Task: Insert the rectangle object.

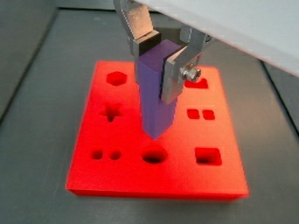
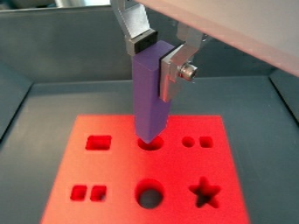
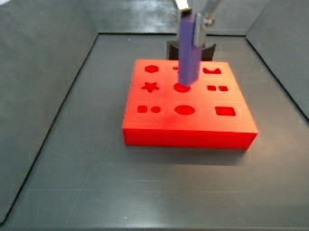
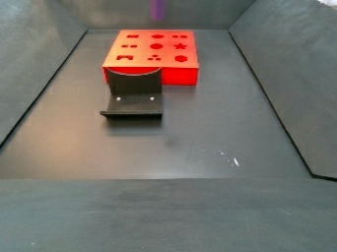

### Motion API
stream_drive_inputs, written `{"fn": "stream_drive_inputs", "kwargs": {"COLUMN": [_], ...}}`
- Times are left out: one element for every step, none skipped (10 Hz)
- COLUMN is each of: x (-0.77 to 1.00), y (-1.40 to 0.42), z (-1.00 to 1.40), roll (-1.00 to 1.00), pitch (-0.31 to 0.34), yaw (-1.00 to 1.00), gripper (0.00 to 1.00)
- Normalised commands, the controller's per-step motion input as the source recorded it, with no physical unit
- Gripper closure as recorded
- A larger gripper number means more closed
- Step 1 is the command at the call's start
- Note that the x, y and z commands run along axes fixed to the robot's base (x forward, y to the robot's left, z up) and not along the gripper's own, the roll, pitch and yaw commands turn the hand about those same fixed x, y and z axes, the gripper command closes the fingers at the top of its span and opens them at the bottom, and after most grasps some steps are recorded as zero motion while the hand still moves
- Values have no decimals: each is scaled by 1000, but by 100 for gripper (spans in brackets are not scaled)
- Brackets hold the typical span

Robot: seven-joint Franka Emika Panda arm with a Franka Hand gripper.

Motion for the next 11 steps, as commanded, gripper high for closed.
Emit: {"fn": "stream_drive_inputs", "kwargs": {"x": [131, 89, 3, 0, 51, 226, 363, 203, 257, 266, 49], "y": [-120, -89, -31, -17, -31, -83, -94, -66, -66, -111, 0], "z": [-311, -371, -374, -274, -111, 0, 0, 0, 0, 0, -6], "roll": [77, 106, 123, 111, 76, 30, 9, 7, 1, 34, 0], "pitch": [0, 0, 0, 3, 11, 3, 0, 0, 0, 29, 6], "yaw": [-883, -886, -911, -894, -860, -757, -677, -837, -794, -414, 0], "gripper": [100, 100, 100, 100, 100, 100, 100, 100, 100, 100, 100]}}
